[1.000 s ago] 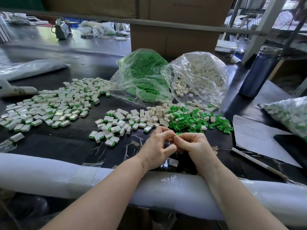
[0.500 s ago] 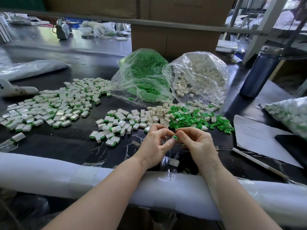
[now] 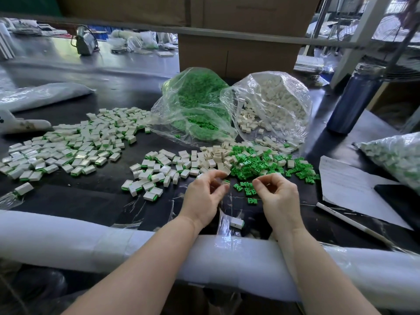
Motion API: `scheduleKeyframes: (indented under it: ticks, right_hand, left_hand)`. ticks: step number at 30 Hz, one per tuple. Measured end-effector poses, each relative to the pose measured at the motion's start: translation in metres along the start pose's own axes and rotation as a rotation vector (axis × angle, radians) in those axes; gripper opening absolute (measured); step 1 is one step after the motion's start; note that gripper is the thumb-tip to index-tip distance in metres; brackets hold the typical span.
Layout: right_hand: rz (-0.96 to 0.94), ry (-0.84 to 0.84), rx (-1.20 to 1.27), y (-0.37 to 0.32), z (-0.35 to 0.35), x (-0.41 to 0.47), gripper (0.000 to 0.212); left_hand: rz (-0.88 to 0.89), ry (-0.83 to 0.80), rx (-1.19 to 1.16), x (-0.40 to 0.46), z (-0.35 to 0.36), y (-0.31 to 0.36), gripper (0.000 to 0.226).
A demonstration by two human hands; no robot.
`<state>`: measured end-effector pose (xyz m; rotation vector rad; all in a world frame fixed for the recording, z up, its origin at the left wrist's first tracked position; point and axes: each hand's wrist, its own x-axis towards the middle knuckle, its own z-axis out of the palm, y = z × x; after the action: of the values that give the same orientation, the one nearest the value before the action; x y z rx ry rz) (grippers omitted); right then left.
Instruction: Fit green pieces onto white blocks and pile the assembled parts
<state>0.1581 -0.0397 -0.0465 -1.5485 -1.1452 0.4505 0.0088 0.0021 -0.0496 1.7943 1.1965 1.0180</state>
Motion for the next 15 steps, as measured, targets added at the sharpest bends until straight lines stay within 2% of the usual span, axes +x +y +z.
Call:
scheduleKeyframes:
  ticks: [5, 7, 12, 15]
  right_hand:
    - [0.050, 0.041, -0.079, 0.0037, -0.0008, 0.0015, 0.010]
    - [0.064, 0.053, -0.107, 0.0047, -0.0006, 0.0024, 0.010]
    - [0.110, 0.103, -0.142, 0.0080, -0.0029, 0.0040, 0.011]
    - [0.149, 0.113, -0.146, 0.0107, -0.0042, 0.0055, 0.008]
  left_hand:
    - [-0.049, 0.236, 0.055, 0.0053, -0.0051, -0.0072, 0.025]
    - [-0.079, 0.283, 0.061, 0.0068, -0.0070, -0.0089, 0.027]
    - [-0.125, 0.269, 0.204, 0.0070, -0.0047, -0.0109, 0.039]
    - [-0.152, 0.225, 0.276, 0.0078, -0.0034, -0.0092, 0.038]
